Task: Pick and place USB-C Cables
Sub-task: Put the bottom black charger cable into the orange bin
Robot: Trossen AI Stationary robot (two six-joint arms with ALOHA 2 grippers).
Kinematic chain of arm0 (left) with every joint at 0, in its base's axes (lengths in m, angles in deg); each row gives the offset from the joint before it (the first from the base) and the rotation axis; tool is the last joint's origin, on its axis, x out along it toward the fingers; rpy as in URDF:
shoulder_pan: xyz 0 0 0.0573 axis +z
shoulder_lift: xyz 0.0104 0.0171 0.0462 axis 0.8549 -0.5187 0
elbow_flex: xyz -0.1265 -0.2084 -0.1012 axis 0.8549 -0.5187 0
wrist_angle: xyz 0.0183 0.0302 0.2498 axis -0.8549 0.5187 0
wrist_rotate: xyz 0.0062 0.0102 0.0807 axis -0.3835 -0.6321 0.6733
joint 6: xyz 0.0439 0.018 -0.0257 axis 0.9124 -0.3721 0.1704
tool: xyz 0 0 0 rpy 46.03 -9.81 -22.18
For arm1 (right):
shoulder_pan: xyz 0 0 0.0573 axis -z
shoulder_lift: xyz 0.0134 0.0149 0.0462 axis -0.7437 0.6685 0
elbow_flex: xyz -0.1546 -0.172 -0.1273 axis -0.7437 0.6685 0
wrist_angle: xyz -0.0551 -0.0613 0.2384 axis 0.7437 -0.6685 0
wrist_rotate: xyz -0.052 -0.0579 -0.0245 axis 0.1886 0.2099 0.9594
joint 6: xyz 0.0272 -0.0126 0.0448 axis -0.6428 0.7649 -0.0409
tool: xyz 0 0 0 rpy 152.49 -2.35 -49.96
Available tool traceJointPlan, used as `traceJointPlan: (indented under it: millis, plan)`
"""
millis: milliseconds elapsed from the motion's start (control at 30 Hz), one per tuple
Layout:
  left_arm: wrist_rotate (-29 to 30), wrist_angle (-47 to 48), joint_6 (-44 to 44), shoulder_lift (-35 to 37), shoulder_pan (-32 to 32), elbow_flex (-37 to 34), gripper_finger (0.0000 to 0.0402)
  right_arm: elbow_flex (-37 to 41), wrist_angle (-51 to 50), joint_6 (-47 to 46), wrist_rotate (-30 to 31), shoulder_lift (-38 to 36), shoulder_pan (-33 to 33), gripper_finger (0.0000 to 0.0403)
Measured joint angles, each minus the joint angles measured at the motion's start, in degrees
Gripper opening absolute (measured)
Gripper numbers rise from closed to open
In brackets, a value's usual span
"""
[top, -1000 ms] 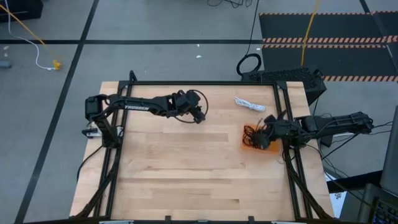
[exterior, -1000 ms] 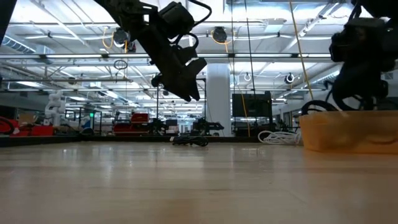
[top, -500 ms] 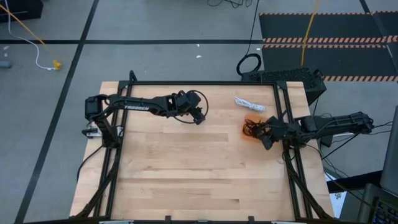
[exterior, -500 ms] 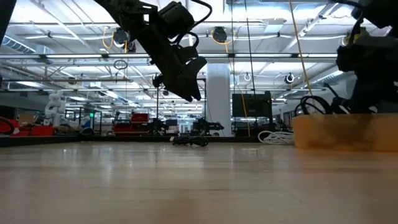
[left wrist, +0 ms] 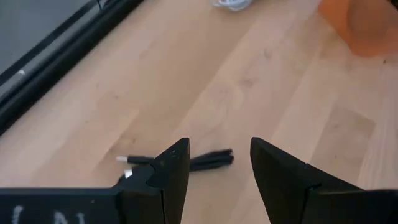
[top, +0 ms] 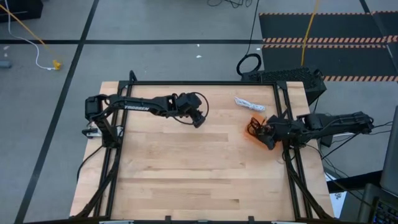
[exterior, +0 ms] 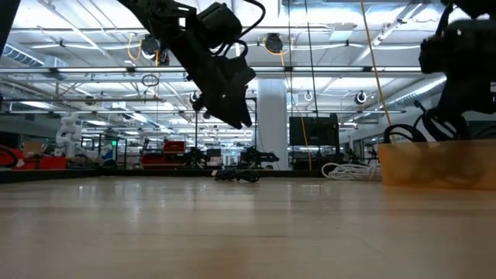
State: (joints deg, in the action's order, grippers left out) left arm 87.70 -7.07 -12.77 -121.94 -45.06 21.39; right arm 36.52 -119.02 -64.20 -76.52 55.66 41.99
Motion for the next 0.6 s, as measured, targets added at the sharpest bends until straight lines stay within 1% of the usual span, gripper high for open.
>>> traceJointPlan:
  millis: [100, 233, 300, 433, 600]
  plan:
    - [-0.02, 1.02, -0.02, 0.00, 0.00, 0.00, 0.0172, -2.97, -2.67, -0.66, -0.57, -0.02, 0.00, 0.0075]
    - [-0.02, 1.40, -0.04, 0.00, 0.00, 0.00, 0.0172, -5.03, -6.86, 0.03, 4.87, 0.20, 0.00, 0.0069]
    - [-0.02, 1.39, -0.04, 0.00, 0.00, 0.00, 0.0172, -4.98, -6.15, 1.04, 5.37, 0.21, 0.02, 0.0062]
    - [-0.02, 1.37, -0.10, 0.00, 0.00, 0.00, 0.0172, -2.97, 0.95, 1.55, 5.39, 0.22, 0.02, 0.0048]
    - [0.00, 1.37, -0.15, 0.00, -0.39, 0.00, 0.0172, 1.17, 12.03, 2.51, 4.98, 0.21, 0.02, 0.0047]
